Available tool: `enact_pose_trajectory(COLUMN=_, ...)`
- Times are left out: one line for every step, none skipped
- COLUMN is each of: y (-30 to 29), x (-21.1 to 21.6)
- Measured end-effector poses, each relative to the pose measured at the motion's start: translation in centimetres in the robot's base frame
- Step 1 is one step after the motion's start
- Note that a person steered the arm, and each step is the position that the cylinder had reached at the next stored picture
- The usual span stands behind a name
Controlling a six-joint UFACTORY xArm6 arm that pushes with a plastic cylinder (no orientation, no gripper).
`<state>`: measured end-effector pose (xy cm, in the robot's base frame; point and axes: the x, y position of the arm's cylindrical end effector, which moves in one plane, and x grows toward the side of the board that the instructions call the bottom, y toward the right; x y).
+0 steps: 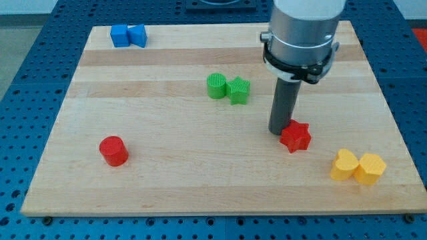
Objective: Move the yellow heart towards left
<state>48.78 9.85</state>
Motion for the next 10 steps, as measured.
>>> enact_pose_trajectory(y=1.5, x=0.1)
enact_pose_trajectory(y=3.5, x=0.1)
enact_pose_trajectory(y=3.8, x=-0.5)
enact_pose_trajectory(y=2.1, x=-0.5)
enact_pose_trajectory(y=0.4, x=0.6)
enact_pose_trajectory(y=0.1, x=1.8)
enact_pose_trajectory(y=0.4, x=2.1)
enact_pose_trajectory(y=1.3, x=2.1)
enact_pose_trajectory(y=2.5, x=2.1)
enact_pose_trajectory(y=3.8, x=2.1)
